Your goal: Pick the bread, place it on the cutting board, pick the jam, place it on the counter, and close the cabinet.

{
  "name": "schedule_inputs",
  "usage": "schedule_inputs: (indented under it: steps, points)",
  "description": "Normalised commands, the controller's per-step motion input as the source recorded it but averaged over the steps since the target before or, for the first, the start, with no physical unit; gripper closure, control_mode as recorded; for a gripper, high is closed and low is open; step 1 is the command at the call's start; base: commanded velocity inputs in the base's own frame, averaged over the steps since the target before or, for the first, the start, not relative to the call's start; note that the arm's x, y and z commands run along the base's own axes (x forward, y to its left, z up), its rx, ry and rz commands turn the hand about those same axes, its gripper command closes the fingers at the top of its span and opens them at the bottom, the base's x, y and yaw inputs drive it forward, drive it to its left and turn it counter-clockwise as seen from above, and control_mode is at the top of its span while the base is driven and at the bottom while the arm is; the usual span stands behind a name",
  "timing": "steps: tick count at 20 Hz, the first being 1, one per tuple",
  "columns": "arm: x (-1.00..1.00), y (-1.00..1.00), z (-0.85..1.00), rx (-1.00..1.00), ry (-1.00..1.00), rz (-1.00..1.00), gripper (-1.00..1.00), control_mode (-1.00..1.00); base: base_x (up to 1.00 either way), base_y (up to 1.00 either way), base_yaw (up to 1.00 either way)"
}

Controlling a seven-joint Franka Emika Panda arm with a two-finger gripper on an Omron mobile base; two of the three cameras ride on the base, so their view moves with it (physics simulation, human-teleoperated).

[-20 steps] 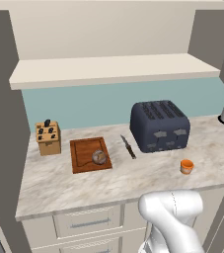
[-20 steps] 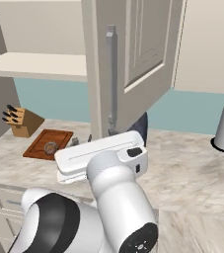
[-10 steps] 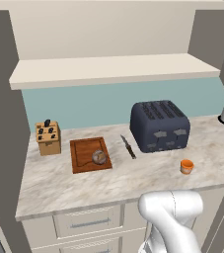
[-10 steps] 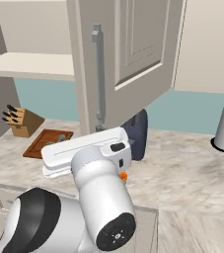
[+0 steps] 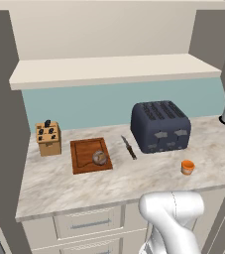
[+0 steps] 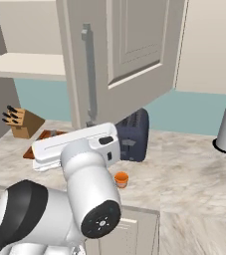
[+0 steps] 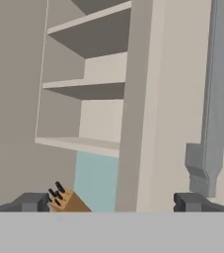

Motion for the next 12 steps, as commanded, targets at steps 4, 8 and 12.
schedule_inputs:
  steps: [4,8,12]
  points:
    - [0.12,0.27,0.00,0.00,0.00,0.00,-1.00,-1.00,0.00,0.00,0.00]
    - [0.09,0.24,0.00,0.00,0.00,0.00,-1.00,-1.00,0.00,0.00,0.00]
    - [0.11,0.25,0.00,0.00,0.00,0.00,-1.00,-1.00,0.00,0.00,0.00]
